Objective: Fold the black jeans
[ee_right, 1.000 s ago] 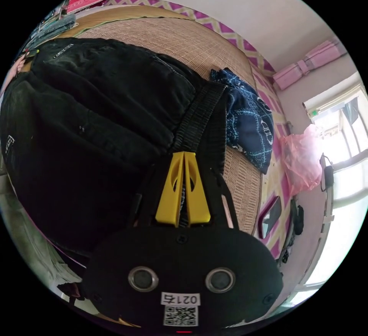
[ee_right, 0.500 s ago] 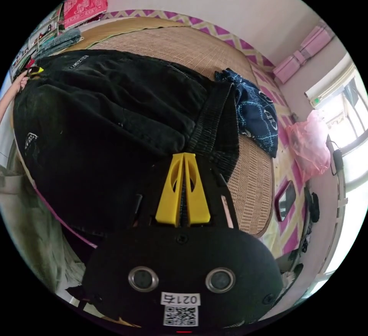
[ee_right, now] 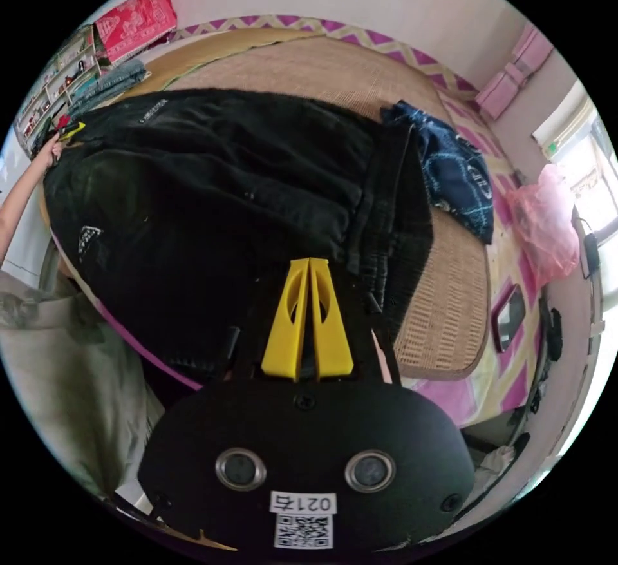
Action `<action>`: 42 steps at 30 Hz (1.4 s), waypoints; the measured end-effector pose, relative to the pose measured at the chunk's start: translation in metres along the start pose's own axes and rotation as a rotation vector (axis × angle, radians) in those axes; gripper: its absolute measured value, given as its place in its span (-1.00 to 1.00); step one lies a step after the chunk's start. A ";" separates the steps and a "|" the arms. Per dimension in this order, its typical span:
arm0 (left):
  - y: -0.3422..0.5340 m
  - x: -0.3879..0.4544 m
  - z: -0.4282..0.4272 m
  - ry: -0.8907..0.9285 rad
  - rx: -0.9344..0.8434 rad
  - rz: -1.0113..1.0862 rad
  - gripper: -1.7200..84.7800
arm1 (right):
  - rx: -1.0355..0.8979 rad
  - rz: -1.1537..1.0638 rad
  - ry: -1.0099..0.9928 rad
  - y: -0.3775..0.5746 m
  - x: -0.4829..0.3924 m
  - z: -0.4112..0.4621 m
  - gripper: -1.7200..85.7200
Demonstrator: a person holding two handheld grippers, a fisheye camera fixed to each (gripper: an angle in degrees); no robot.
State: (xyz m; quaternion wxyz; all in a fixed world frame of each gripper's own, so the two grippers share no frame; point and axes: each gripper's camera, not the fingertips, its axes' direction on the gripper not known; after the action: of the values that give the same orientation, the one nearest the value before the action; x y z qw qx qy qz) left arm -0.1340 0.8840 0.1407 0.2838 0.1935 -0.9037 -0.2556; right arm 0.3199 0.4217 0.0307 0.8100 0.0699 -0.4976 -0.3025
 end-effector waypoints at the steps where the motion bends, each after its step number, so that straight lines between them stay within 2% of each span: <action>1: -0.009 -0.004 0.002 0.008 -0.016 -0.011 -0.98 | 0.003 0.003 0.016 0.004 -0.003 0.005 -0.98; 7: -0.047 0.003 0.001 -0.045 -0.085 0.080 -0.98 | 0.099 0.111 0.006 0.023 0.012 -0.005 -0.97; 14: -0.057 -0.001 -0.019 -0.003 -0.102 0.116 -0.98 | 0.081 0.147 -0.050 0.025 0.038 -0.018 -0.97; 23: -0.016 -0.015 -0.117 -0.075 -0.035 0.096 -0.98 | 0.118 0.157 -0.075 0.049 0.062 -0.033 -0.97; 24: -0.011 -0.014 -0.131 -0.144 -0.023 0.075 -0.98 | 0.120 0.157 -0.077 0.051 0.064 -0.034 -0.97; 26: -0.005 -0.001 -0.146 -0.188 -0.014 0.156 -0.98 | 0.127 0.162 -0.088 0.060 0.072 -0.038 -0.97; 28: 0.004 0.021 -0.158 -0.104 -0.007 0.323 -0.98 | 0.136 0.171 -0.097 0.068 0.078 -0.040 -0.97; 32: 0.014 0.033 -0.183 -0.114 0.028 0.333 -0.98 | 0.146 0.166 -0.067 0.087 0.085 -0.046 -0.97; 36: 0.072 0.030 -0.258 -0.003 0.161 0.317 -0.96 | 0.149 0.139 -0.011 0.106 0.087 -0.049 -0.97; 39: 0.145 0.012 -0.317 0.081 0.184 0.264 -0.87 | 0.166 0.216 -0.060 0.138 0.107 -0.069 -0.97; 42: 0.227 -0.028 -0.368 0.165 0.224 0.104 -0.80 | 0.334 0.389 -0.156 0.206 0.139 -0.111 -0.96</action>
State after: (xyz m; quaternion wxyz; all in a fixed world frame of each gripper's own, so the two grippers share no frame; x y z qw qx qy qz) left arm 0.0663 0.9486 0.5194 0.3468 0.1972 -0.9090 -0.1211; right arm 0.5460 0.4895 0.1675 0.7894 0.0822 -0.6054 -0.0596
